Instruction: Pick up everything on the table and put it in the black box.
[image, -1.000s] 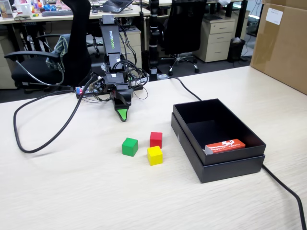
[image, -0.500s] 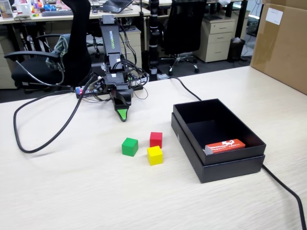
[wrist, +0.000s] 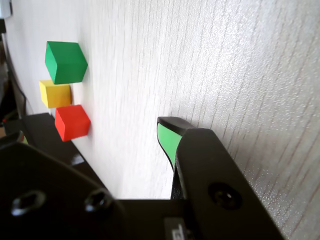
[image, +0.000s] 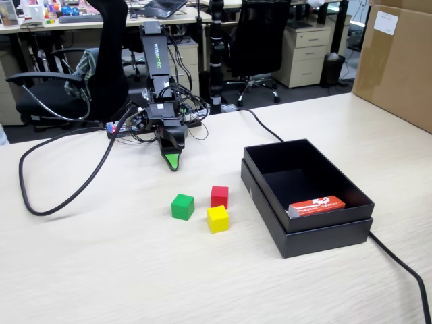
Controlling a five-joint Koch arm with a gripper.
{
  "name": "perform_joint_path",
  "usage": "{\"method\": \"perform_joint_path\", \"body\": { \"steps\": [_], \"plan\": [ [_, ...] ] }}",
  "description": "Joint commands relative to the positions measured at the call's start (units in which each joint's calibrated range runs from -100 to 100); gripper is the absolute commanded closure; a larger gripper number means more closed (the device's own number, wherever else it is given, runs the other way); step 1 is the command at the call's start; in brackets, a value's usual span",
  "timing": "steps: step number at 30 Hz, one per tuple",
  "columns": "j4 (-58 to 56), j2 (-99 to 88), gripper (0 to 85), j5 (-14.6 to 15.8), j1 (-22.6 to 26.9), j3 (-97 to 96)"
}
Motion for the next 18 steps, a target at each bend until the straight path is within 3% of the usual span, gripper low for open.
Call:
{"method": "perform_joint_path", "body": {
  "steps": [1, 9, 10, 12, 18],
  "plan": [
    [-1.1, 0.7, 35.5, 0.0, 0.1, -0.8],
    [-1.5, 2.1, 38.0, 0.3, 0.5, 1.3],
    [-3.8, 3.3, 38.0, 0.5, 0.3, 3.5],
    [-19.3, 7.9, 37.9, 4.0, 0.0, 16.6],
    [-37.0, 19.2, 37.8, 6.8, 0.0, 38.9]
  ]
}}
